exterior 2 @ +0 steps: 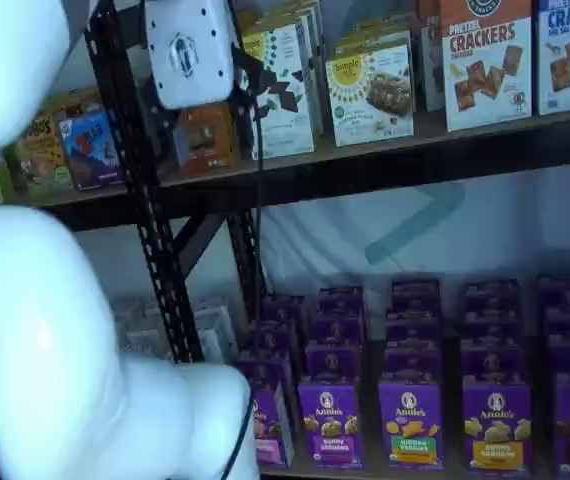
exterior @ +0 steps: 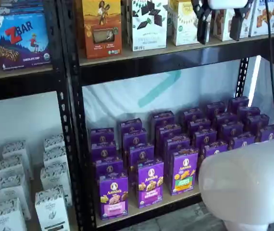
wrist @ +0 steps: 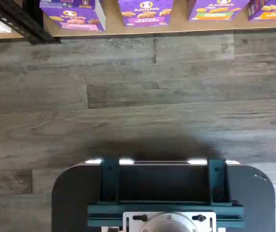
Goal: Pick up the purple box with a pink patch in the middle, on the bottom shelf, the first box from the left
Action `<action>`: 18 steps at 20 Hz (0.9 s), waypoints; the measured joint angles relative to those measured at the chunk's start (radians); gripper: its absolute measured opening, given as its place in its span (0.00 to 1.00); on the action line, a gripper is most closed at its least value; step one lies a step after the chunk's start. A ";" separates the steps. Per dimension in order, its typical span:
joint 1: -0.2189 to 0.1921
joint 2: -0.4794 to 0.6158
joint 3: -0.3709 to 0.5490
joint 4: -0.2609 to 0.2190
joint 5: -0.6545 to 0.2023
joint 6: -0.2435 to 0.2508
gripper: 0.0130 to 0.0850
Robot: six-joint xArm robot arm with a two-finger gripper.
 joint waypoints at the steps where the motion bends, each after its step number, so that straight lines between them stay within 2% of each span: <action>1: -0.008 -0.001 0.001 0.009 -0.001 -0.004 1.00; 5: -0.023 -0.002 0.005 0.023 -0.006 -0.014 1.00; 13: 0.010 -0.022 0.066 -0.022 -0.075 0.001 1.00; 18: 0.018 -0.039 0.146 -0.014 -0.146 0.011 1.00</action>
